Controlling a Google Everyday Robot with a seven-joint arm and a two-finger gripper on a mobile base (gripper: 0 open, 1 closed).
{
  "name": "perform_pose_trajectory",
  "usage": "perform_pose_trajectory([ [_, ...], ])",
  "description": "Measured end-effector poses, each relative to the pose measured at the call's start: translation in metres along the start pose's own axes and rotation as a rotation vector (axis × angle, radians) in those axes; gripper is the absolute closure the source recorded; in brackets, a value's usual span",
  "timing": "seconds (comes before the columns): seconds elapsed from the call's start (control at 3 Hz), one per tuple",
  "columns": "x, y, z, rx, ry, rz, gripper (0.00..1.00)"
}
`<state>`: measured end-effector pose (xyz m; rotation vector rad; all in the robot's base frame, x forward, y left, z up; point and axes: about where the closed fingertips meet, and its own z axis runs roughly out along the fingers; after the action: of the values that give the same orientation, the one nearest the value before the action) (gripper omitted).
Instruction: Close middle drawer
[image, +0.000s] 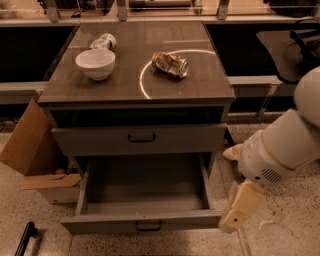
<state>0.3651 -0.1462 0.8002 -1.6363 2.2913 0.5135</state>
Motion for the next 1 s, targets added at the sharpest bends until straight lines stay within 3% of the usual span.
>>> perform_pose_trajectory([
  [0.67, 0.03, 0.0, 0.11, -0.146, -0.088, 0.073, 0.0],
  [1.0, 0.03, 0.0, 0.11, -0.146, -0.088, 0.073, 0.0],
])
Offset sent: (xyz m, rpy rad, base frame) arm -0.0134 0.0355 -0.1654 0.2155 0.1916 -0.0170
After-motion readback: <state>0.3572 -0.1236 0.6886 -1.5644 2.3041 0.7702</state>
